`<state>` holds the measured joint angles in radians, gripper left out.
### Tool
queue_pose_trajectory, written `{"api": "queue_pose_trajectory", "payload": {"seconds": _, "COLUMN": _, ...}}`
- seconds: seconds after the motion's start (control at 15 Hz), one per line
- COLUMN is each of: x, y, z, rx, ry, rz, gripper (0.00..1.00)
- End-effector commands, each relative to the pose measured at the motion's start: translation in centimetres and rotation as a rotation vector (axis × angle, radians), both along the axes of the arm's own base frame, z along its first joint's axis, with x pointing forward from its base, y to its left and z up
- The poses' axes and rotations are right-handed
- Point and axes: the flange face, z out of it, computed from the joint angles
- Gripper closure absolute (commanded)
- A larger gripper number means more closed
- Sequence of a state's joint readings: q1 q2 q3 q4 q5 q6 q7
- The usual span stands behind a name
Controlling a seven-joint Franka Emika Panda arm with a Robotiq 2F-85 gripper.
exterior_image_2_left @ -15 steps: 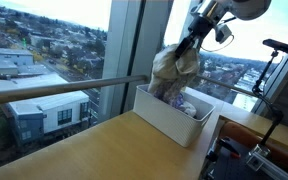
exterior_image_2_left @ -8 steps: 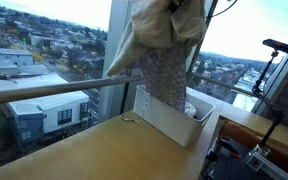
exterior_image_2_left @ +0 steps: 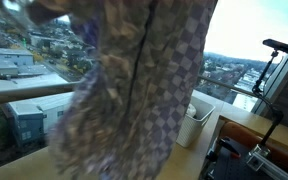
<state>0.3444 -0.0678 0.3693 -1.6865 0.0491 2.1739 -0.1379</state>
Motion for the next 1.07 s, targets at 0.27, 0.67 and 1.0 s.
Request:
{"api": "queue_pose_trajectory", "payload": {"seconds": 0.27, "x": 6.8, "y": 1.7, "z": -4.9, "rx": -0.040, "ry": 0.144, "rz": -0.068, "gripper": 1.00}}
{"api": "queue_pose_trajectory", "payload": {"seconds": 0.67, "x": 12.1, "y": -4.7, "z": -12.0, "rx": -0.058, "ry": 0.278, "rz": -0.186, "gripper": 1.00}}
{"api": "queue_pose_trajectory", "payload": {"seconds": 1.0, "x": 12.8, "y": -7.2, "z": -16.2, "rx": -0.076, "ry": 0.351, "rz": -0.226, "gripper": 1.00}}
